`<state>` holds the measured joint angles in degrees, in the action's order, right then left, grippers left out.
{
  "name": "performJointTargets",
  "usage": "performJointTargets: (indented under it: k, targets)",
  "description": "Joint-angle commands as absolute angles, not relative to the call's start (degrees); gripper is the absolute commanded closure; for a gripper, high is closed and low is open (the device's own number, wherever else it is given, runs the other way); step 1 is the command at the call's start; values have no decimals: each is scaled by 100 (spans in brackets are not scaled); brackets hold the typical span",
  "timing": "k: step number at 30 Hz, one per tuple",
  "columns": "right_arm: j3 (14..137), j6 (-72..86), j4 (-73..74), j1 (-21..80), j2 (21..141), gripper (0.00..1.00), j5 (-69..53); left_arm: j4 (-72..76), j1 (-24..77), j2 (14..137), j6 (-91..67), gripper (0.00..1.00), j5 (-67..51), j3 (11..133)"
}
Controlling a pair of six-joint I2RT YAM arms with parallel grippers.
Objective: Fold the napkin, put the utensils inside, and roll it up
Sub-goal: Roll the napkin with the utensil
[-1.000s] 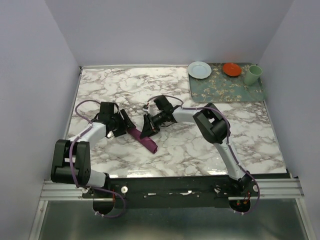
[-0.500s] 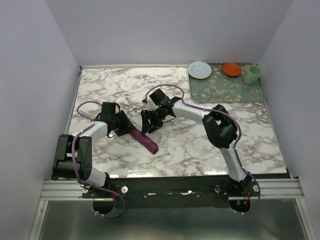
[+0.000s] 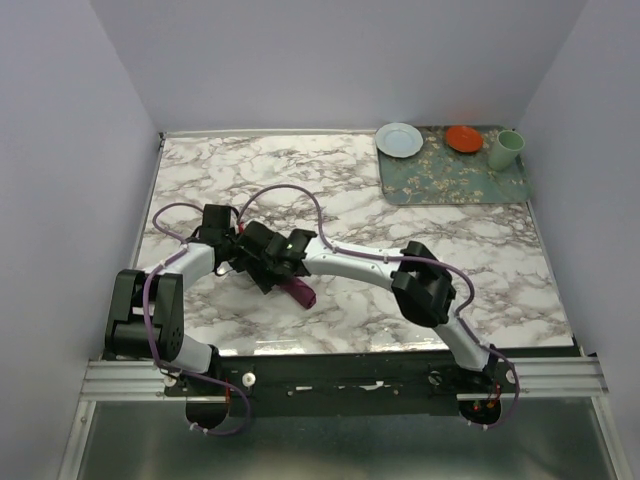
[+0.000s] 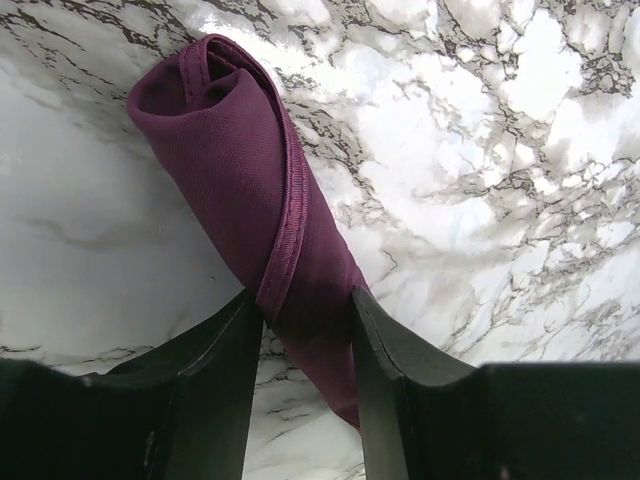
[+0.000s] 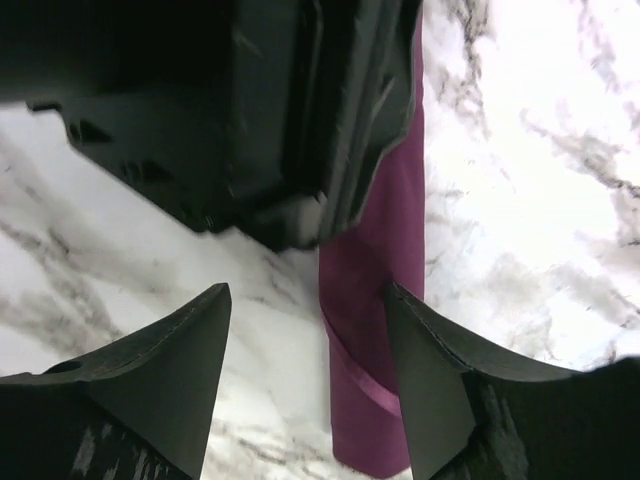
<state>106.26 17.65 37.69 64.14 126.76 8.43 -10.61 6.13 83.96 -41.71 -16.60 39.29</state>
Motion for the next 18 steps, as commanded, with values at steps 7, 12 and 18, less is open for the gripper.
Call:
performJointTargets:
  k: [7, 12, 18]
  targets:
    - [11092, 1521, 4245, 6583, 13342, 29, 2285, -1028, 642, 8191, -4307, 54, -1767, 3806]
    - [11048, 1468, 4184, 6583, 13464, 30, 2408, -1037, 642, 8218, -4315, 54, -1775, 3788]
    - [11030, 1450, 4166, 6548, 13579, 44, 2523, -1028, 642, 8270, -4289, 55, -1810, 3797]
